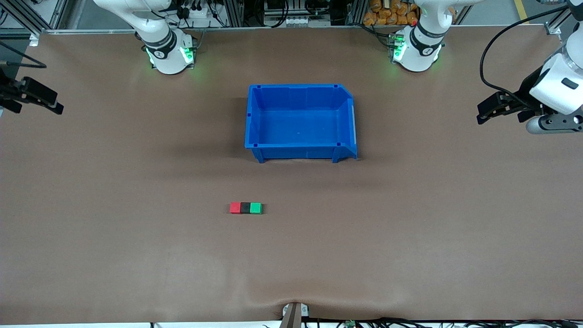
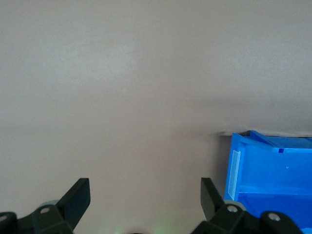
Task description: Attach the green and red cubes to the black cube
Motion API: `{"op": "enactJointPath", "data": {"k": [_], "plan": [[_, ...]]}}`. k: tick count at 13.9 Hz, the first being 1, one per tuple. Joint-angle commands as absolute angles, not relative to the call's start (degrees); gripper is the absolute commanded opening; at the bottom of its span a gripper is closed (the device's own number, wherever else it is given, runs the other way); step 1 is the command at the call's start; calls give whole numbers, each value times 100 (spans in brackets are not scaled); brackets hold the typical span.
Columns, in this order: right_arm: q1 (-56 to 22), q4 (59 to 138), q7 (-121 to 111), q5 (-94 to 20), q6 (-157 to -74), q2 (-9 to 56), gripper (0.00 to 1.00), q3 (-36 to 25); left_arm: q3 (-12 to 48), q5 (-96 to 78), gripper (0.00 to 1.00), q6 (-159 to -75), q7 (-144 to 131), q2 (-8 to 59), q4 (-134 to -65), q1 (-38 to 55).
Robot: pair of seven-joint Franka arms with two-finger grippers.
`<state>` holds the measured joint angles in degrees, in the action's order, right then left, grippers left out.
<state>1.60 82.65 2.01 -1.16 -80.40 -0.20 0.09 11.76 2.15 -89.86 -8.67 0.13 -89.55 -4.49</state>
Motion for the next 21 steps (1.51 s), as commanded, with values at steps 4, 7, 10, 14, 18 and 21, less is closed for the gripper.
{"op": "enactJointPath", "data": {"k": [4, 7, 10, 14, 18, 21], "plan": [[237, 8849, 132, 26, -8305, -377, 100, 132, 1195, 202, 100, -8965, -932, -97, -9035, -475], [237, 9000, 123, 35, -8420, -457, 100, 141, 1187, 193, 100, -8965, -949, -97, -9035, -483], [237, 8947, 123, 175, -8420, -413, 100, 141, 1187, 211, 100, -8982, -967, -44, -8974, -457], [237, 8947, 141, 158, -8455, -404, 100, 158, 1169, 193, 100, -9009, -975, 70, -8745, -483], [246, 8947, 141, 105, -8438, -404, 100, 158, 1151, 149, 100, -8991, -967, 70, -8745, -501], [246, 8947, 132, 105, -8429, -404, 100, 149, 1151, 149, 100, -8991, -967, 70, -8745, -501]]}}
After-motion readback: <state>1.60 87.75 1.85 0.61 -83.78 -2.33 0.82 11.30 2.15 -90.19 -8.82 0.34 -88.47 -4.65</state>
